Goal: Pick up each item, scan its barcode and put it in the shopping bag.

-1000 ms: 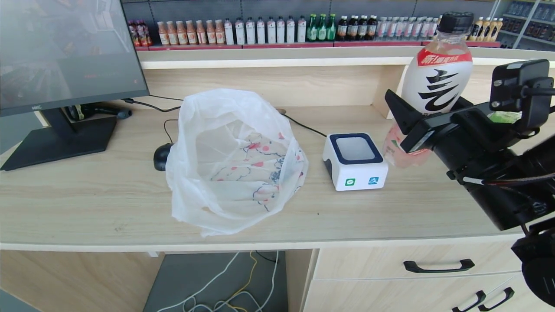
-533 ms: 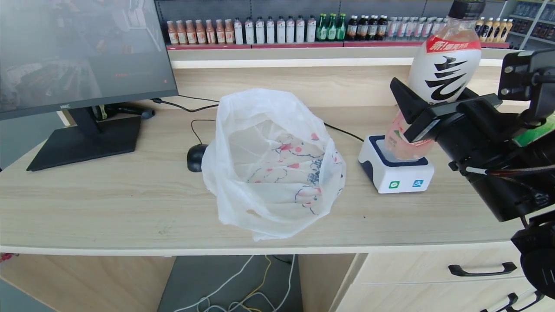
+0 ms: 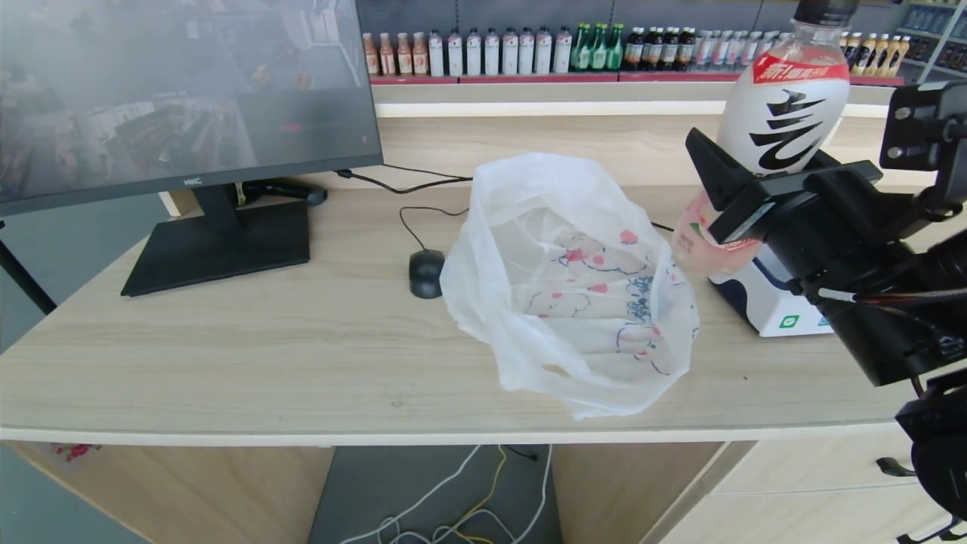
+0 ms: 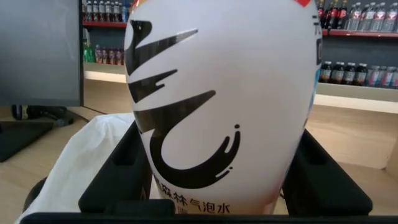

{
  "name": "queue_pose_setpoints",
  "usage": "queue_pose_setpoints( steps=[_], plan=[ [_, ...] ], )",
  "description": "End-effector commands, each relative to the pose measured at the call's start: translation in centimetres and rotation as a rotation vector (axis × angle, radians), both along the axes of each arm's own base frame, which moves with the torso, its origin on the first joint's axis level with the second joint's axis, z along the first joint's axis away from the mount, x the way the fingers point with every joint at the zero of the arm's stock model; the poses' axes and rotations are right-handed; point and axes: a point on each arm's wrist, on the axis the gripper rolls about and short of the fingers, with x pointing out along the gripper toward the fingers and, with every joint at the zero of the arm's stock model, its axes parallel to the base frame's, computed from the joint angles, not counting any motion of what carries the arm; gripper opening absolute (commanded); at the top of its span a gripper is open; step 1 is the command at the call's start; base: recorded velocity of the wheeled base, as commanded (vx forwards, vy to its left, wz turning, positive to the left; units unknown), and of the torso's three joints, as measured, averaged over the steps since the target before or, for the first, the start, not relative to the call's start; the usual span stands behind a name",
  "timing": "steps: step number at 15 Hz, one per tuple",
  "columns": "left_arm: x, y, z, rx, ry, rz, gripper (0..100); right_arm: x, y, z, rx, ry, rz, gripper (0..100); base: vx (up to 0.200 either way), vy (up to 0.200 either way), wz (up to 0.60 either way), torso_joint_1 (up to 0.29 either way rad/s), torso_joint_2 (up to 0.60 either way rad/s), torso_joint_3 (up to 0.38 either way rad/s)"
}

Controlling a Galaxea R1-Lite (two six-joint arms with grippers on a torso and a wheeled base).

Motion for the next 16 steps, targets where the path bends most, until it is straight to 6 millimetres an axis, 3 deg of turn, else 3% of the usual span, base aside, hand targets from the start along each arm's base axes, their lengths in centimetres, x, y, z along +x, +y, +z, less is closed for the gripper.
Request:
queue_pose_setpoints(
  steps=[1, 4, 9, 16],
  plan=[
    [0.0, 0.0, 0.0, 0.001, -0.001, 0.001, 100, 0.1, 0.1, -0.1, -0.001, 0.002, 0.001, 0, 0.0, 0.2, 0.0, 0.007, 0.0, 0.002],
    [0.0, 0.0, 0.0, 0.002, -0.001, 0.001, 100, 0.3, 0.3, -0.3, -0.005, 0.008, 0.006, 0, 0.0, 0.0, 0.0, 0.0, 0.0, 0.0],
    [0.0, 0.0, 0.0, 0.002, -0.001, -0.001, 100, -0.1, 3.0, -0.9, -0.012, 0.02, 0.093, 0, 0.0, 0.0, 0.0, 0.0, 0.0, 0.0],
    [0.0, 0.0, 0.0, 0.002, -0.001, -0.001, 100, 2.5, 5.5, -0.9, -0.039, 0.062, 0.118, 0, 0.0, 0.0, 0.0, 0.0, 0.0, 0.0]
  ],
)
